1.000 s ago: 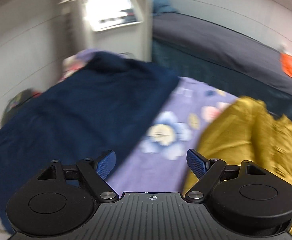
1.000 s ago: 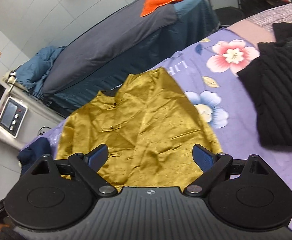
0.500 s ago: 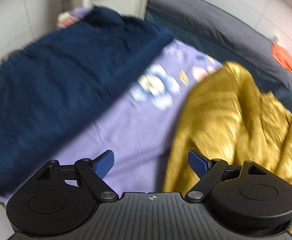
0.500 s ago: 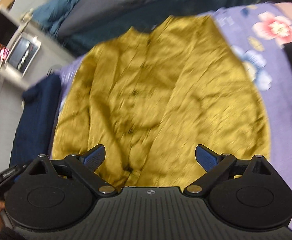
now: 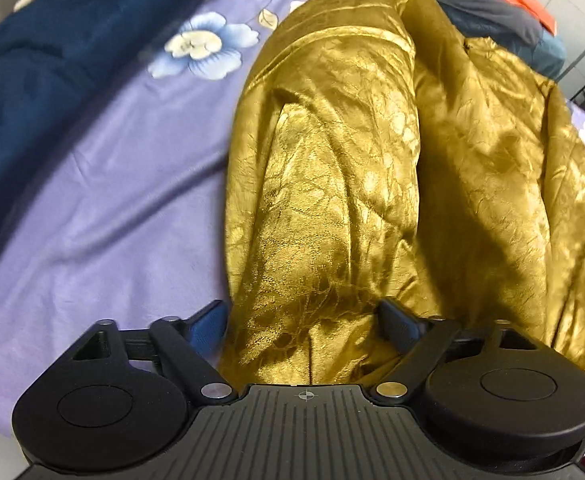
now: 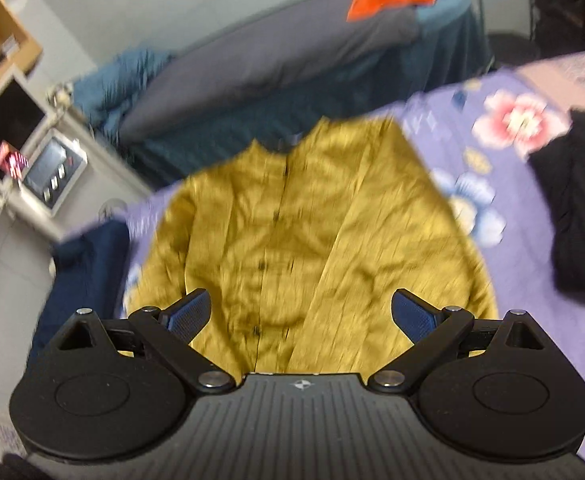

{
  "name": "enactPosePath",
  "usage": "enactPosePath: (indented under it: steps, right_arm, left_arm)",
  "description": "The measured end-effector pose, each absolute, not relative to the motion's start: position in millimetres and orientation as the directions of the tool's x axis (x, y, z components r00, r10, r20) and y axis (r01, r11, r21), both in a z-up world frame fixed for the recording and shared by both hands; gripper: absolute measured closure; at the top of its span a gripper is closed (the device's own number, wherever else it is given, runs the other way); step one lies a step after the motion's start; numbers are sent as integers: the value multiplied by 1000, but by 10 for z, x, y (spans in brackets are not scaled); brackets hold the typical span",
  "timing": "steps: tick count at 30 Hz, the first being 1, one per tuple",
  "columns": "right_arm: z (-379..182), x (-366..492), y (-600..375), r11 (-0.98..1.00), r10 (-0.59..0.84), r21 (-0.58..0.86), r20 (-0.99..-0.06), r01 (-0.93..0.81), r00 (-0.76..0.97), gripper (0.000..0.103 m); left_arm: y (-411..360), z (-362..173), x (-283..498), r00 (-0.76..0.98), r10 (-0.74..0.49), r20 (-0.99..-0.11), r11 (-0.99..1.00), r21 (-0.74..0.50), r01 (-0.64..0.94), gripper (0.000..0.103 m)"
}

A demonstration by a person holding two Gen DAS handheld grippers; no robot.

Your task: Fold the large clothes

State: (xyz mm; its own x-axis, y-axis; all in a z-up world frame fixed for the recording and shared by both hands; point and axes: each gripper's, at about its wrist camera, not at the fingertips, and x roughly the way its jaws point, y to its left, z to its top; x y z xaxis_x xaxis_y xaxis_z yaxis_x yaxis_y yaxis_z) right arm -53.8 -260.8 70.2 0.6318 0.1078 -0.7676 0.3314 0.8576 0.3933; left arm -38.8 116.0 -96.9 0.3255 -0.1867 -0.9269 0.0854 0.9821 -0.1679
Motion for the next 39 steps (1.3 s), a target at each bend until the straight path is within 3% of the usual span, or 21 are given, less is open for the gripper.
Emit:
enactPosePath:
  steps: [3, 6, 8, 11, 15, 20, 27, 32, 35, 39]
  right_arm:
    - [953, -721, -2775, 863, 64, 389, -715, 321, 696, 5]
    - [1262, -974, -2938, 873, 18, 385, -639, 299, 769, 6]
    - [1488, -1170, -3046, 878, -16, 384, -571, 285, 821, 6]
    - [1717, -1378, -3123, 896, -4, 383, -501, 226, 865, 5]
    - [1580, -1438, -3036, 883, 3, 391, -556, 259, 831, 5]
    - [963, -1277, -2599, 840, 139, 465, -682, 279, 718, 5]
    - [597, -1028, -1923, 856, 307, 493, -730, 159, 611, 7]
    - [570, -934, -1921, 856, 312, 490, -744, 166, 591, 7]
    - [542, -967, -1933, 852, 303, 487, -758, 192, 578, 7]
    - [520, -1029, -1966, 859, 284, 469, -772, 207, 568, 7]
  left_arm:
    - [1175, -972, -313, 304, -210, -929, 977, -192, 88, 1]
    - [1147, -942, -259, 295, -224, -929, 972, -191, 135, 12]
    - [1107, -926, -241, 291, -227, -929, 968, -182, 175, 25]
    - [1045, -895, -226, 296, -227, -928, 961, -163, 224, 33]
    - [991, -805, -213, 318, -236, -918, 951, -151, 268, 40]
    - [1088, -516, -187, 411, -202, -889, 956, -88, 281, 45]
    - [1750, 300, 140, 650, 5, -760, 976, 145, 161, 48]
    - [2098, 821, 641, 761, 156, -629, 950, 308, 60, 48]
    - [2219, 844, 976, 778, 227, -586, 926, 377, 14, 48]
    - [2380, 484, 1450, 699, 308, -646, 914, 406, -27, 43]
